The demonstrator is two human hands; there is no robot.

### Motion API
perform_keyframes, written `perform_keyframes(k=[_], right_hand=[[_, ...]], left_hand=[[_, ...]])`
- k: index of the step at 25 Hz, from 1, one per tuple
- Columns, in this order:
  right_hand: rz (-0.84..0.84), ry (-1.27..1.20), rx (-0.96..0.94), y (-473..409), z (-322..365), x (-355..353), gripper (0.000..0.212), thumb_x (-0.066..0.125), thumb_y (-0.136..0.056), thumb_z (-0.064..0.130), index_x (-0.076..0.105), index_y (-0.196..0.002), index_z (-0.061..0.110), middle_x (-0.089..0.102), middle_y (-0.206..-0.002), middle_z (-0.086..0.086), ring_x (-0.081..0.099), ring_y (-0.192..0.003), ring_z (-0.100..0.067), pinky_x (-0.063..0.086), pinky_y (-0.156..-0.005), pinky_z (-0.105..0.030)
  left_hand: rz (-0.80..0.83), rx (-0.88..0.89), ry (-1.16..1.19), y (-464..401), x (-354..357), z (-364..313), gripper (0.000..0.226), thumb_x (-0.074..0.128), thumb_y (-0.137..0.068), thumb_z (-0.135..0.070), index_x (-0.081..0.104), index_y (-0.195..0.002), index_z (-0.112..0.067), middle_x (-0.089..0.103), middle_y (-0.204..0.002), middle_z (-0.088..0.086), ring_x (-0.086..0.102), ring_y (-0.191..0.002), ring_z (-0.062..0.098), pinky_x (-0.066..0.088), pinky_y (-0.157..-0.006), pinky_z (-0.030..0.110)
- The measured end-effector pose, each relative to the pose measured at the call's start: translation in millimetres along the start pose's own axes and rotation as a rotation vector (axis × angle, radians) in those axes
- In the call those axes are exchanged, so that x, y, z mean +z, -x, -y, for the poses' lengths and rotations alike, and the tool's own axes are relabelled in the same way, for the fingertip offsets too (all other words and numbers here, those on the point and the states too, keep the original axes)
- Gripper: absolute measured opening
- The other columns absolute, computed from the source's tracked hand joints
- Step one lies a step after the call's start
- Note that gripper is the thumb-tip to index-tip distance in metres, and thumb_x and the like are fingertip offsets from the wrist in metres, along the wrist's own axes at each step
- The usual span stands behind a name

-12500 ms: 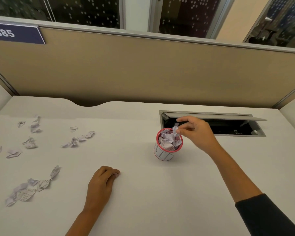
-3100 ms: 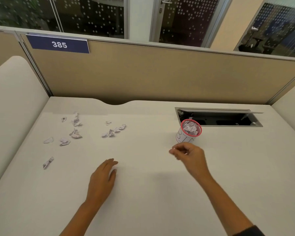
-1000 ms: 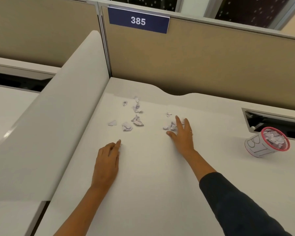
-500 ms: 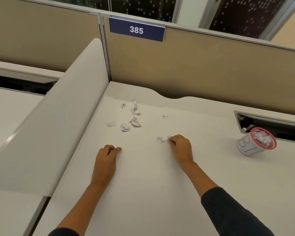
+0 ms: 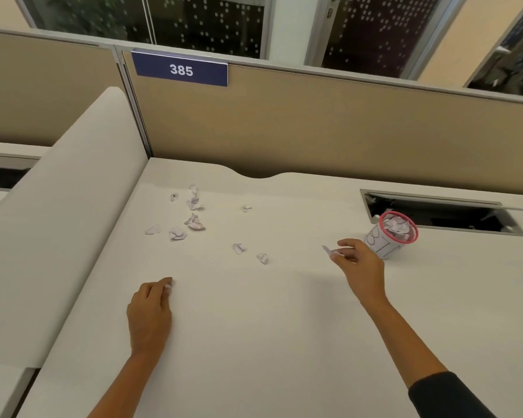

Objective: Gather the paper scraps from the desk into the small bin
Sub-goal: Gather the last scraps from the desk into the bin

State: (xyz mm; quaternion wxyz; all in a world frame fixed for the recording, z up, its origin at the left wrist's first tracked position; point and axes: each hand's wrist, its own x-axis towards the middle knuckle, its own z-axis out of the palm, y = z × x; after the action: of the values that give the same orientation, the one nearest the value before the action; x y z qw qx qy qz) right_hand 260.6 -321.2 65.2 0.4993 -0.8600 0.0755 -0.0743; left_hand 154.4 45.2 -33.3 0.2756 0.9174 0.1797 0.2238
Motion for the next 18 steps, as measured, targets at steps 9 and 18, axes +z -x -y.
perform_keyframes(k=[9,18], right_hand=[[-0.278,0.291,-0.012,-86.2,-20.3,-110.7,0.018,0.069,-0.082,0.012,0.069,-0.099,0.005,0.071,-0.098,-0.015,0.066,-0.089,-0.026,0.048,-0.071,-0.025],[0.132,0.8,0.052,-143.5,-33.0,-122.2,0.024,0.061,-0.087,0.011,0.068,-0.108,0.002,0.068,-0.11,-0.019,0.062,-0.102,-0.033,0.051,-0.09,-0.04]], left_hand=[[-0.015,-0.136,-0.092,31.3,23.7,-44.7,0.02,0.055,-0.09,-0.004,0.069,-0.101,-0.013,0.064,-0.093,0.016,0.056,-0.074,0.036,0.041,-0.065,0.044],[0.004,-0.118,-0.171,32.8,26.4,-54.8,0.021,0.052,-0.091,-0.005,0.068,-0.103,-0.011,0.061,-0.092,0.018,0.054,-0.073,0.037,0.039,-0.066,0.046]])
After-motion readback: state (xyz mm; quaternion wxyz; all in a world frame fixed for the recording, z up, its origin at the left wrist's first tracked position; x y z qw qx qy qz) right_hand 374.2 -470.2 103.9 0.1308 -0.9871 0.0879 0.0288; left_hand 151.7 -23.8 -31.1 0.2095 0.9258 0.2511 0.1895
